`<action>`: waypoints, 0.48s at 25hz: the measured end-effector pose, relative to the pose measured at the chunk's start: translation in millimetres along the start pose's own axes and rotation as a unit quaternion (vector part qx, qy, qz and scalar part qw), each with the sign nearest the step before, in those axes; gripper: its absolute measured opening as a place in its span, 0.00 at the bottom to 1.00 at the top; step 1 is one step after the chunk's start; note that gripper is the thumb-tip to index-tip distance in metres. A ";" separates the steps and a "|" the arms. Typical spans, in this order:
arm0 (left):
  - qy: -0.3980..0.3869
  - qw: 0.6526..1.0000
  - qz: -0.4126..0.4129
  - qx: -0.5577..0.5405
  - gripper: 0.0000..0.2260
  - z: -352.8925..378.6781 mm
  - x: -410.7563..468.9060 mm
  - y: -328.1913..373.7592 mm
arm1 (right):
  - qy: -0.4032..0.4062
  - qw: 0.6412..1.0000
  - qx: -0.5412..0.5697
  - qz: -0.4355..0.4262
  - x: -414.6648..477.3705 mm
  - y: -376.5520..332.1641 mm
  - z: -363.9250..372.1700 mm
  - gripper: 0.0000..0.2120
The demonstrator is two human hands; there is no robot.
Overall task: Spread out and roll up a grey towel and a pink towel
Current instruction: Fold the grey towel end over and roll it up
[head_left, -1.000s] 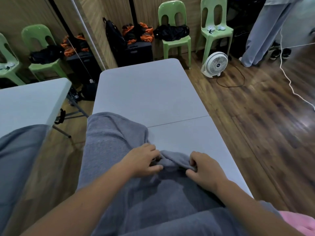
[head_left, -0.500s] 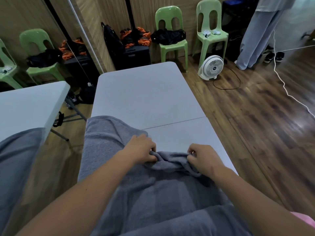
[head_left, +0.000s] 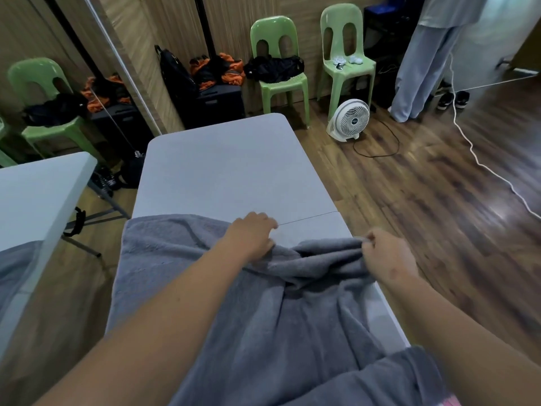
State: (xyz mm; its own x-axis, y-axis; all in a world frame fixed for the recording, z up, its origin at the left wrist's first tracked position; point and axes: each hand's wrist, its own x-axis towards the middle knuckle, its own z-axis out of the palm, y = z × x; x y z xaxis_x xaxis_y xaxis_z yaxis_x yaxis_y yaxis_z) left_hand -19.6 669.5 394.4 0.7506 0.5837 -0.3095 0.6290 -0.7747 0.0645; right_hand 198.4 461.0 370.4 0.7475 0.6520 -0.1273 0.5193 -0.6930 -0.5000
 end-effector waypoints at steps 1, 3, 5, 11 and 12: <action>-0.021 1.000 -0.014 -0.003 0.15 15.1 0.2 -5.8 | -0.049 0.996 -0.073 0.014 -1.0 13.5 3.5 0.08; -0.010 1.000 -0.021 -0.007 0.12 34.3 -1.5 -16.9 | -0.111 0.980 -0.167 0.011 -5.0 28.9 7.3 0.07; -0.008 1.000 -0.012 0.008 0.12 32.7 -0.6 -19.8 | -0.091 0.983 -0.146 -0.059 -2.7 25.1 11.2 0.07; -0.161 0.985 -0.017 0.056 0.11 -1.5 5.7 -23.9 | -0.145 0.967 -0.119 -0.171 16.9 -51.6 38.8 0.14; -0.170 0.983 -0.016 0.066 0.08 -7.9 7.3 -27.1 | -0.162 0.962 -0.136 -0.170 21.4 -57.8 41.6 0.11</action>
State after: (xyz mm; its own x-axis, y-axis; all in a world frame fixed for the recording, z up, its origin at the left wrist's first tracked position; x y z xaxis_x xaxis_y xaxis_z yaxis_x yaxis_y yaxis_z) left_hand -29.6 696.7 397.8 0.6056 0.5113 -0.6098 0.6026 -0.7951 -0.0682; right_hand 167.1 527.7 360.9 0.3695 0.8863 -0.2793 0.8333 -0.4490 -0.3223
